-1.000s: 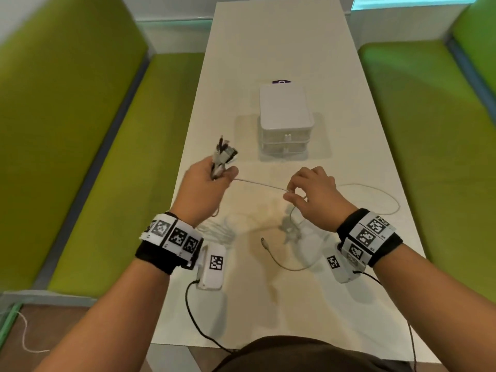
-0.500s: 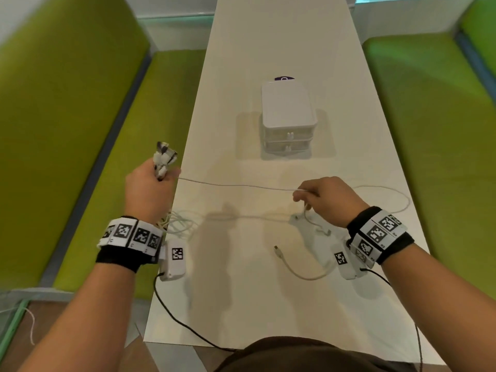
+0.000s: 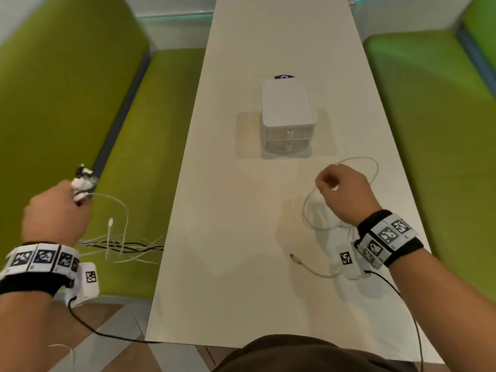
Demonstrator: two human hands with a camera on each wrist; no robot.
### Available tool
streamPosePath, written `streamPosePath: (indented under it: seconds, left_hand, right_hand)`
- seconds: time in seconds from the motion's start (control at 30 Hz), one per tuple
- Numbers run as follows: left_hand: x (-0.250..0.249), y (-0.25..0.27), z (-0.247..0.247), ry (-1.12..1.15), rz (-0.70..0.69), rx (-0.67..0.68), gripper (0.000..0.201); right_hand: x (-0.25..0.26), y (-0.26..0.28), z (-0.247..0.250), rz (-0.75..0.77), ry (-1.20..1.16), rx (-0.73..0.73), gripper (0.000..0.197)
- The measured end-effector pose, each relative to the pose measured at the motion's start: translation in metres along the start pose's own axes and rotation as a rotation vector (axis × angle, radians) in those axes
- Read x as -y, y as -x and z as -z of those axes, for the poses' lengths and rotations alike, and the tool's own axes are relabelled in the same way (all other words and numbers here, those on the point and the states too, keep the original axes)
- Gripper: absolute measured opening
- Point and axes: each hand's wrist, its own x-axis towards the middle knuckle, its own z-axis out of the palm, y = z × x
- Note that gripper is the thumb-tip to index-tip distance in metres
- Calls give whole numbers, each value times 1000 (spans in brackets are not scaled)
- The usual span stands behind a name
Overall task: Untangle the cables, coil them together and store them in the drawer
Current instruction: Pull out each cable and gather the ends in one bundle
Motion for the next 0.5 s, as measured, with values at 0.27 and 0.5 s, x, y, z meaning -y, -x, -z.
streamPosePath:
  seconds: [0.27,0.5]
  left_hand:
    - [-142,54,0,33,-243,102,26]
    - [-202,70,-16,660,-139,381,32]
  right_hand:
    - [-15,16,21,-189,556,646,20]
    - [-14,17,17,-22,588,430,2]
